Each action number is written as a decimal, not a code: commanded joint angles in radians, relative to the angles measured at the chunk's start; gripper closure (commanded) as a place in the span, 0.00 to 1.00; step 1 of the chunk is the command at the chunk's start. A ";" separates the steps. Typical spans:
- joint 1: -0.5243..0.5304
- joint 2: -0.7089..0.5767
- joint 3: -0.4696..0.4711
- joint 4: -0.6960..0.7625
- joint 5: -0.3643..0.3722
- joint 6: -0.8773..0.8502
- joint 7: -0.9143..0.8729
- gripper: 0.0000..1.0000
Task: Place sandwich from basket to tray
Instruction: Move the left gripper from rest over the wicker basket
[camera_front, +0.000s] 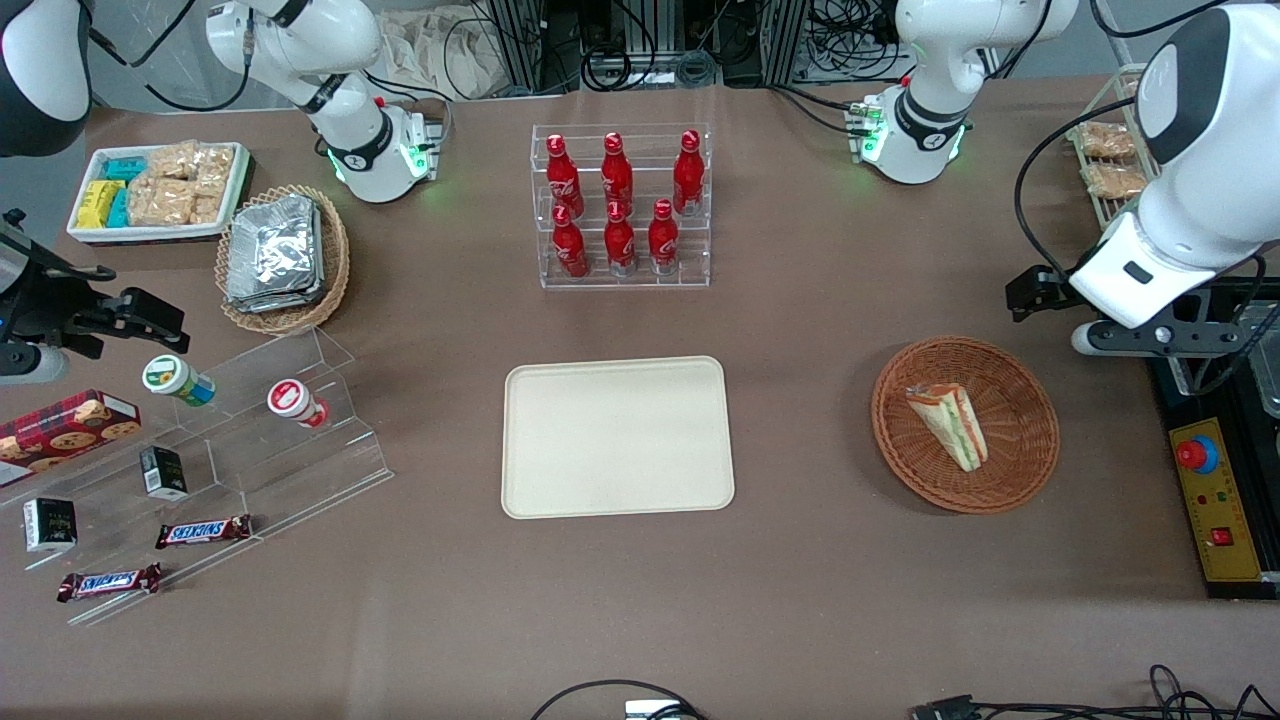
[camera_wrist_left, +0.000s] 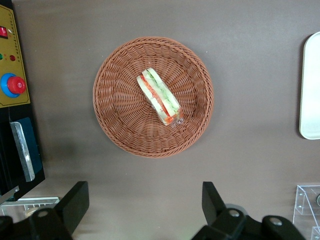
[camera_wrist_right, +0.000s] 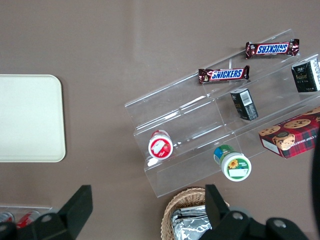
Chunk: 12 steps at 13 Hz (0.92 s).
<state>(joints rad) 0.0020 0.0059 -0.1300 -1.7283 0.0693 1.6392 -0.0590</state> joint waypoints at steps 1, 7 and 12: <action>-0.007 0.006 0.012 0.021 -0.014 -0.019 0.005 0.00; -0.005 0.012 0.021 0.029 -0.014 -0.022 0.002 0.00; -0.005 0.046 0.026 0.021 -0.025 -0.032 -0.183 0.00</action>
<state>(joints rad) 0.0033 0.0220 -0.1133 -1.7260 0.0657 1.6282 -0.1420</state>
